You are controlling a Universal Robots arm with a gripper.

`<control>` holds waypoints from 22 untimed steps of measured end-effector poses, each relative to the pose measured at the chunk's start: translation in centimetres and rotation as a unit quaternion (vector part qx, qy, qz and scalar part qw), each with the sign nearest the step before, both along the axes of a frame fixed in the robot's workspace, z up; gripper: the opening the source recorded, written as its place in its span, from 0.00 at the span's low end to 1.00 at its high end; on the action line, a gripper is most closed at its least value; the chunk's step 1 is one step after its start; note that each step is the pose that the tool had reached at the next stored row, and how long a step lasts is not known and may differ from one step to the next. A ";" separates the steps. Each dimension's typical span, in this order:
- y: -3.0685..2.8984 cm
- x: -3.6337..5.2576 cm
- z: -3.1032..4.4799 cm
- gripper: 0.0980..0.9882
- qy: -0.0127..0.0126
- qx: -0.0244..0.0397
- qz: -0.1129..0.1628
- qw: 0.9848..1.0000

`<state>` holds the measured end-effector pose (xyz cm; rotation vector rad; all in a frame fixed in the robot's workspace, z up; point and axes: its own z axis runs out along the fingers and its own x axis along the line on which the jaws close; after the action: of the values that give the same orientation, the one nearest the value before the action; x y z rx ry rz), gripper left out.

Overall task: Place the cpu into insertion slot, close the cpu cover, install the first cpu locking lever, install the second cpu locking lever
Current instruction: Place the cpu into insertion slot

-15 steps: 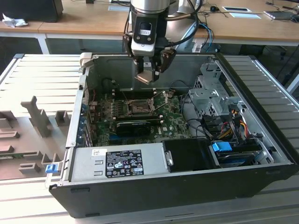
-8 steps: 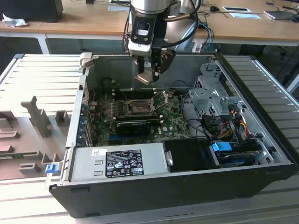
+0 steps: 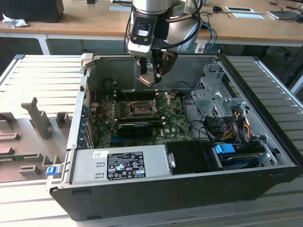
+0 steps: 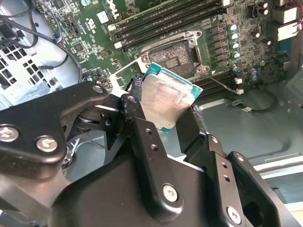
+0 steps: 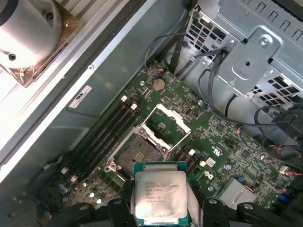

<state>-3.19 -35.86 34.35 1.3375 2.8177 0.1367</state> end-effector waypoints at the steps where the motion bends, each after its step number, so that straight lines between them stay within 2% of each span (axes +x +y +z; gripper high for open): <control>1: 0.00 0.00 -0.01 0.48 0.000 0.000 -0.002 1.000; 8: 0.00 0.00 -0.14 0.48 0.000 0.000 -0.025 1.000; 22: 0.00 0.00 -0.37 0.48 0.000 0.000 -0.068 0.998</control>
<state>-3.19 -35.86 33.98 1.5238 2.7148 0.1342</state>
